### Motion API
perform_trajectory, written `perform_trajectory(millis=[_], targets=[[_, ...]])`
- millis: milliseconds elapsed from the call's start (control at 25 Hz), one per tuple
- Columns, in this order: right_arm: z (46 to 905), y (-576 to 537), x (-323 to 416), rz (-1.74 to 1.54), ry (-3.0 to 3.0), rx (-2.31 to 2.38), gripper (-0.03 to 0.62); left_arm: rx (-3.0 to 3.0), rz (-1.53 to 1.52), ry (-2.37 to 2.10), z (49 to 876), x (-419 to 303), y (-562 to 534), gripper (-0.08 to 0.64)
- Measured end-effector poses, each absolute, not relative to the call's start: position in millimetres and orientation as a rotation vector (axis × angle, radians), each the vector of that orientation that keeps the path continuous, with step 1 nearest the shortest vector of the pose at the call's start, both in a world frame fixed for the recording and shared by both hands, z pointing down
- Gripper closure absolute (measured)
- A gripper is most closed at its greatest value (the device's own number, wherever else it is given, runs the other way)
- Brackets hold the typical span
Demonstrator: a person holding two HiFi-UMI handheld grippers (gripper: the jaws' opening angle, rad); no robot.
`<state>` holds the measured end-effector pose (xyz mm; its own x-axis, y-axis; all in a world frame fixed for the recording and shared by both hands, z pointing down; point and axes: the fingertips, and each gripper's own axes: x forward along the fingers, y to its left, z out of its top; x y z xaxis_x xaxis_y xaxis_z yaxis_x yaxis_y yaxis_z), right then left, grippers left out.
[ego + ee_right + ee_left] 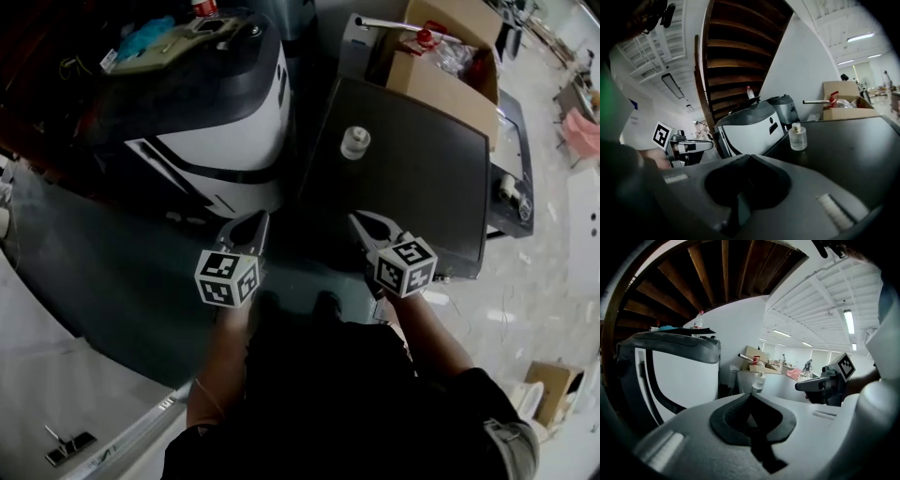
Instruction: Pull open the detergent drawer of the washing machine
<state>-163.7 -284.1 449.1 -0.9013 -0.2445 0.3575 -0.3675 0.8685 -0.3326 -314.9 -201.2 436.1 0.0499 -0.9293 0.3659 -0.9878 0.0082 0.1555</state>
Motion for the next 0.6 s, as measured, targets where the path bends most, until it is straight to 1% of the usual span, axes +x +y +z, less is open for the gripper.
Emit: perform_trajectory(millis=[240, 600], targets=[[449, -282, -159, 0.613, -2.682, 0.762, 0.591, 2.14, 0.245, -1.742, 439, -332, -220, 0.549], [473, -231, -166, 0.704, -2.591, 1.05, 0.589, 2.306, 0.319, -1.458, 470, -337, -198, 0.549]])
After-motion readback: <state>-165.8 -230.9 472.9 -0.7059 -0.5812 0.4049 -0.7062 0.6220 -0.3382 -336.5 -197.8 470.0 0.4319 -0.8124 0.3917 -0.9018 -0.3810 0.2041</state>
